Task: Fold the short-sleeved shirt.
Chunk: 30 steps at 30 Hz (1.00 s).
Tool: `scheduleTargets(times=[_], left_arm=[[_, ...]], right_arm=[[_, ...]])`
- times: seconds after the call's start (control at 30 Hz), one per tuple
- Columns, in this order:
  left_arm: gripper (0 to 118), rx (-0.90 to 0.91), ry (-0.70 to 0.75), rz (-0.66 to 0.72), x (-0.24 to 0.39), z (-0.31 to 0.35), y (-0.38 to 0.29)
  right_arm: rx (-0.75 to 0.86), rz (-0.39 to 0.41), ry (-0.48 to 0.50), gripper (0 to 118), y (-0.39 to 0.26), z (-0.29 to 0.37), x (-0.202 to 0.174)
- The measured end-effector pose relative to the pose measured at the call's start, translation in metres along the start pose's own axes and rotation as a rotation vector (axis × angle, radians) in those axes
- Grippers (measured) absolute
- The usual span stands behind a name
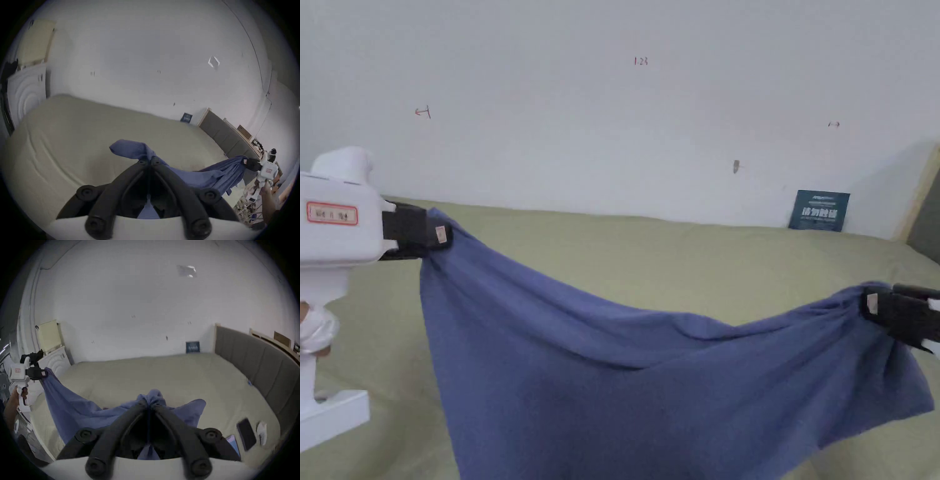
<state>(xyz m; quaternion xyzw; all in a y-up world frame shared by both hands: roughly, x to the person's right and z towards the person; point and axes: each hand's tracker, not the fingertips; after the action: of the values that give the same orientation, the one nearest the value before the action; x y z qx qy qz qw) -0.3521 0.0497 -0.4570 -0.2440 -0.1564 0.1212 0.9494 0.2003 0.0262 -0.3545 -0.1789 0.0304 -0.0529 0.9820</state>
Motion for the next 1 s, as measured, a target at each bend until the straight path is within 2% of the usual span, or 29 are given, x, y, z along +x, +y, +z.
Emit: scheduleTargets(times=[0.1,0.17,0.33,0.43,0.73,1.0], left_arm=[[1,0.063,0.043,-0.033,-0.01,0.01,0.035],[1,0.1,0.069,-0.028,-0.016,0.017,0.053],[1,0.186,0.137,-0.056,-0.023,0.021,0.092],[1,0.212,0.128,-0.025,-0.031,0.016,0.109],[1,0.209,0.137,0.004,-0.04,-0.014,0.113],[1,0.12,0.135,0.05,-0.059,-0.032,0.057]], right_arm=[[0.068,0.069,-0.001,2,0.037,-0.016,-0.01],[0.084,0.087,-0.001,2,0.061,-0.029,-0.015],[0.14,0.063,0.017,2,0.109,-0.067,-0.016],[0.154,-0.02,0.001,2,0.123,-0.084,-0.012],[0.164,-0.041,-0.005,2,0.116,-0.123,-0.014],[0.097,-0.048,0.002,2,0.061,-0.128,-0.005]])
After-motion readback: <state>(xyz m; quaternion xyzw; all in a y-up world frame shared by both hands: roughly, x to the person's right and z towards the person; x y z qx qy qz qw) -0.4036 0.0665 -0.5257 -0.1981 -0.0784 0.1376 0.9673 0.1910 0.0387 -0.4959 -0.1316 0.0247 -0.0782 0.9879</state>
